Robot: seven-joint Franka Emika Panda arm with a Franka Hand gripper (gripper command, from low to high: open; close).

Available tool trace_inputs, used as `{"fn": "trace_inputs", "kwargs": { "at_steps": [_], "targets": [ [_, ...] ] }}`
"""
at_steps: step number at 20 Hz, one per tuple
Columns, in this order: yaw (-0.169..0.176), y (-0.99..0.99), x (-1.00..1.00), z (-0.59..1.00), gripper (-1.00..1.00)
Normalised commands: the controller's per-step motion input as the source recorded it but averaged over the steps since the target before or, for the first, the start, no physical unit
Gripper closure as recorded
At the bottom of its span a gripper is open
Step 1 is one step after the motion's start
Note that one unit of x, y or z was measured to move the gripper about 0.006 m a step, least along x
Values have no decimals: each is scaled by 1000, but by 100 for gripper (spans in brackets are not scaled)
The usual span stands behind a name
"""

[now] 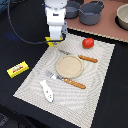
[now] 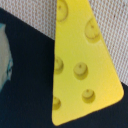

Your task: Interact with the objects in diverse but meaningful ways.

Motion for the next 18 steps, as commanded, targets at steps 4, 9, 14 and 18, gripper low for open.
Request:
{"fn": "trace_inputs", "kwargs": {
  "at_steps": [4, 9, 14, 18],
  "targets": [
    [83, 0, -68, -206, 100],
    [81, -15, -58, -242, 100],
    [79, -2, -26, -232, 100],
    [79, -4, 0, -229, 100]
  ]
}}
